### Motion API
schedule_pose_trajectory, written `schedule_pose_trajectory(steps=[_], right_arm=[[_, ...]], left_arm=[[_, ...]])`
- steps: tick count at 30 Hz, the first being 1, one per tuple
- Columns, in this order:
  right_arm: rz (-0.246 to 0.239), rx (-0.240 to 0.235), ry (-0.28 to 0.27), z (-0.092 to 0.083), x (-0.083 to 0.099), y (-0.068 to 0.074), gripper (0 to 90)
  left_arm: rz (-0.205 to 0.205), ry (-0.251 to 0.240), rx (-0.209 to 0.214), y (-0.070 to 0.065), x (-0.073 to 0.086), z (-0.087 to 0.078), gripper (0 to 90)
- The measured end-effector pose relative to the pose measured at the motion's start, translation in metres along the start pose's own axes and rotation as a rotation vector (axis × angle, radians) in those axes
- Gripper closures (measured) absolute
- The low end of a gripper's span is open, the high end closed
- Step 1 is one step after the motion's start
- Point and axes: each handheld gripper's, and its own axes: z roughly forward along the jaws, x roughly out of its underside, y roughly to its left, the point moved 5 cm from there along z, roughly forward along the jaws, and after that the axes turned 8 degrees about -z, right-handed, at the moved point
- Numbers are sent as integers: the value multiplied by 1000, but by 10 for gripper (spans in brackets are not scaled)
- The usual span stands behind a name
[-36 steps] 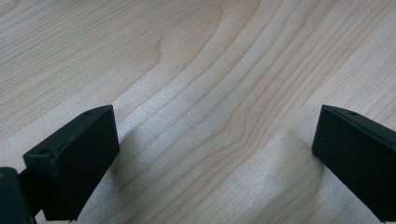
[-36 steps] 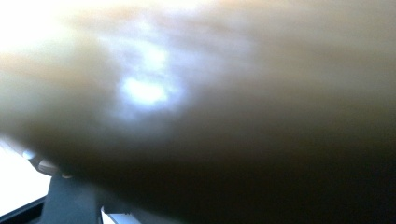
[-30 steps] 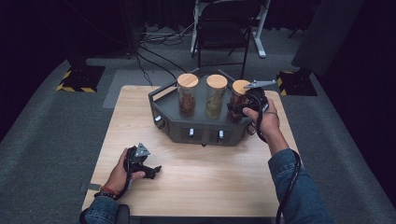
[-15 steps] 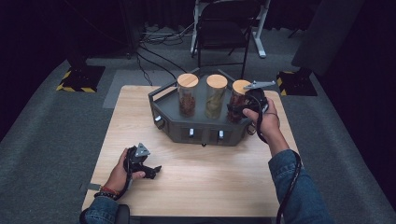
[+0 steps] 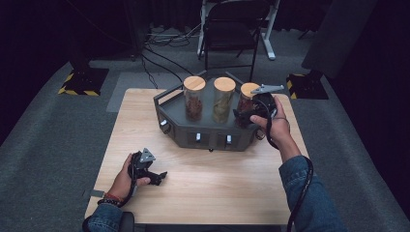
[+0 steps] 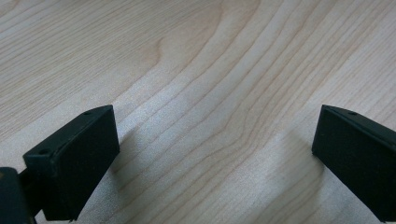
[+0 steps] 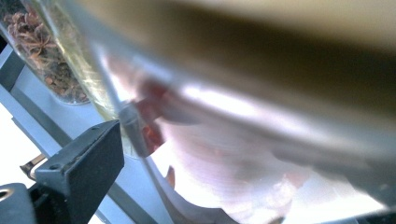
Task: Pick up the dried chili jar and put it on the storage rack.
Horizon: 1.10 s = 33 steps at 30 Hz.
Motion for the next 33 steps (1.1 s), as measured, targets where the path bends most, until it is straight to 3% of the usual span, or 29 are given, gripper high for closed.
schedule_pose_trajectory(steps=[33], right_arm=[[-77,65,30,-31,-2,3,23]], left_arm=[[-1,-1,0,0,0,0,4]])
